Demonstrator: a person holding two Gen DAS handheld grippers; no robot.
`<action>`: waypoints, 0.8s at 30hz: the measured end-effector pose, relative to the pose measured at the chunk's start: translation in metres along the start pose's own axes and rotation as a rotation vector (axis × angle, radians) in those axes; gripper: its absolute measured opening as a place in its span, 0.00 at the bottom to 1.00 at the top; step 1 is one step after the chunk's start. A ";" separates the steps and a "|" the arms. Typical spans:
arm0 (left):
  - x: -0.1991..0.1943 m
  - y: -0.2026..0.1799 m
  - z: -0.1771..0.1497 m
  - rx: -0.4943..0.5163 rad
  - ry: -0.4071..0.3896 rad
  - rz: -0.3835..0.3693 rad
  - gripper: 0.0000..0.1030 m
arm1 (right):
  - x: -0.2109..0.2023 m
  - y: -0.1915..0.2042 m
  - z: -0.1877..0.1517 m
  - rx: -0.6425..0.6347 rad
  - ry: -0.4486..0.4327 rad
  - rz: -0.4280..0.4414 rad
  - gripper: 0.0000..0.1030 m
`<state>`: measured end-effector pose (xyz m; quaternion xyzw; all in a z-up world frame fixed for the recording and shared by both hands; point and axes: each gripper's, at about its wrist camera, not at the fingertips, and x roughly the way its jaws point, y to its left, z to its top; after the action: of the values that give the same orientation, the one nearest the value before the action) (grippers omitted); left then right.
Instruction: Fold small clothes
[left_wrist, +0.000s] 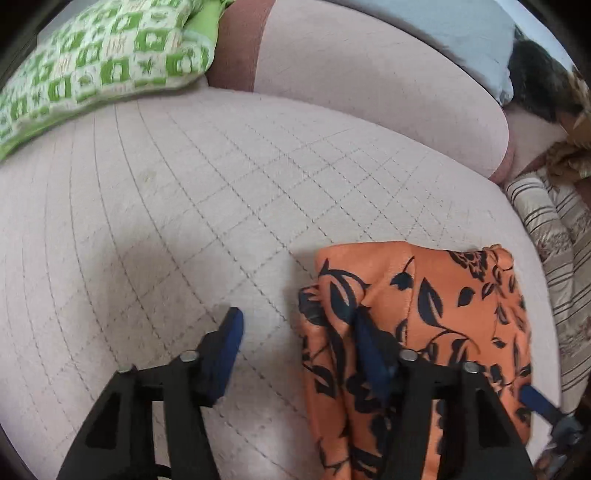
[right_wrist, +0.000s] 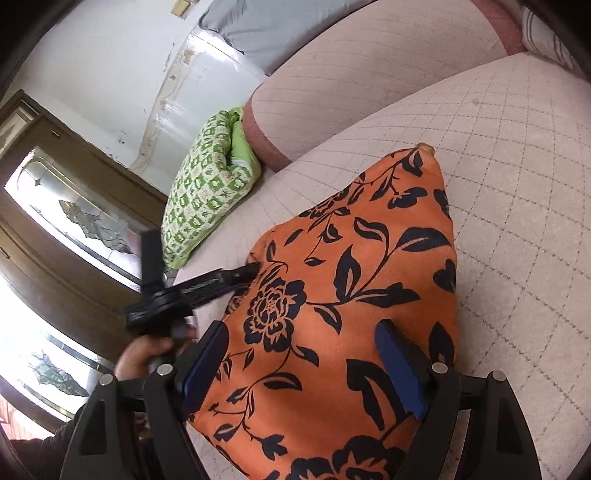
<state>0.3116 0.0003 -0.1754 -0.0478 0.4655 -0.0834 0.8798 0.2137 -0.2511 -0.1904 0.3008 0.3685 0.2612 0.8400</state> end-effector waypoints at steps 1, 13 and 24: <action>-0.002 -0.002 0.000 0.010 -0.002 0.006 0.62 | 0.000 -0.001 -0.001 0.002 -0.003 0.004 0.82; -0.098 -0.025 -0.051 0.102 -0.120 0.140 0.62 | -0.028 0.031 -0.009 -0.052 -0.048 -0.016 0.82; -0.171 -0.029 -0.107 0.086 -0.197 0.148 0.79 | -0.043 0.085 -0.025 -0.185 -0.026 -0.302 0.87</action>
<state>0.1255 0.0040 -0.0919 0.0164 0.3750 -0.0328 0.9263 0.1504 -0.2134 -0.1253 0.1668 0.3731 0.1609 0.8984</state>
